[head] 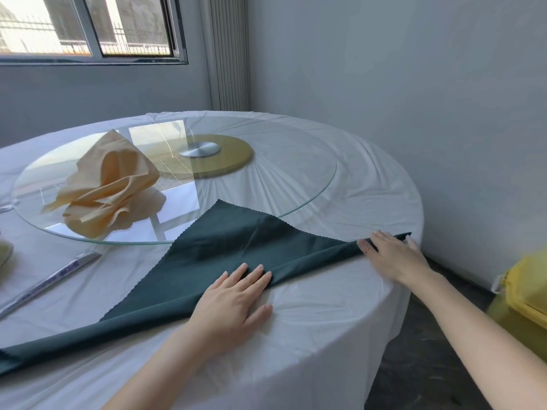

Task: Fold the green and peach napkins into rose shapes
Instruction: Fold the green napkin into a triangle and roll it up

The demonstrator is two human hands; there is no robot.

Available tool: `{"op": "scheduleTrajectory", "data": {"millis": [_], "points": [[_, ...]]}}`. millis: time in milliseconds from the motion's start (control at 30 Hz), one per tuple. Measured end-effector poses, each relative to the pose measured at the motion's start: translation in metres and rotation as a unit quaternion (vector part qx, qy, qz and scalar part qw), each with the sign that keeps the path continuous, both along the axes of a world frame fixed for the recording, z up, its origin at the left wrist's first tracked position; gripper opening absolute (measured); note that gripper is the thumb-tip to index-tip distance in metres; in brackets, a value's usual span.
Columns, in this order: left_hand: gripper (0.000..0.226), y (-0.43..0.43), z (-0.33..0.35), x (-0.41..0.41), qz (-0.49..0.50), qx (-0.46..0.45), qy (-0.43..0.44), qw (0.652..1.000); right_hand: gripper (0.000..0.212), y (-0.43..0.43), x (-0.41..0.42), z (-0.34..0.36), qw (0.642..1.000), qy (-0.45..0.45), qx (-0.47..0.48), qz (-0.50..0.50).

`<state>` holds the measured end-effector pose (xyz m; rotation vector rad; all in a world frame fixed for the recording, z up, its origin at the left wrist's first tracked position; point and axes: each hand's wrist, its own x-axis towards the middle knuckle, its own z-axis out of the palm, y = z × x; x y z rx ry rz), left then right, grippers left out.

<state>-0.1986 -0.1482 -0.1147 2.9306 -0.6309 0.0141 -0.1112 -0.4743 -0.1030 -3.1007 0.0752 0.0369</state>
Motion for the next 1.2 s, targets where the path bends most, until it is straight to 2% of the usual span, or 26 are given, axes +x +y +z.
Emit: {"op": "scheduleTrajectory", "data": {"millis": [100, 200, 300, 367, 400, 500, 633, 867, 1100, 1200], "points": [[0.095, -0.001, 0.001, 0.001, 0.002, 0.005, 0.006, 1.0, 0.078, 0.038, -0.012, 0.02, 0.995, -0.03, 0.013, 0.089], [0.088, 0.0, 0.001, 0.002, 0.001, 0.011, 0.008, 1.0, 0.1, 0.099, -0.04, 0.021, 0.968, -0.031, 0.062, 0.241], [0.078, 0.0, 0.0, 0.0, 0.015, 0.008, 0.013, 1.0, 0.113, 0.14, -0.054, 0.005, 0.939, 0.017, 0.141, 0.312], [0.075, 0.0, 0.0, -0.001, 0.028, 0.004, 0.02, 0.999, 0.118, 0.15, -0.053, -0.003, 0.931, 0.035, 0.19, 0.309], [0.08, 0.0, 0.0, -0.001, 0.033, 0.003, 0.019, 0.999, 0.121, 0.152, -0.053, -0.006, 0.932, 0.04, 0.19, 0.305], [0.096, 0.002, -0.001, -0.007, 0.05, 0.013, 0.014, 0.999, 0.122, 0.154, -0.053, -0.013, 0.941, 0.026, 0.115, 0.317], [0.102, 0.011, 0.001, -0.027, 0.096, 0.033, 0.023, 0.995, 0.118, 0.155, -0.057, -0.014, 0.947, 0.011, 0.065, 0.316], [0.1, 0.025, -0.002, -0.03, 0.109, 0.038, 0.021, 0.993, 0.12, 0.178, -0.061, -0.009, 0.941, -0.017, 0.059, 0.332], [0.095, 0.064, -0.003, -0.04, 0.084, 0.038, 0.032, 0.995, 0.122, 0.186, -0.063, -0.015, 0.942, -0.003, 0.079, 0.325], [0.107, 0.094, -0.003, -0.054, 0.109, 0.046, 0.029, 0.992, 0.119, 0.187, -0.065, -0.015, 0.942, 0.0, 0.077, 0.327]]}}
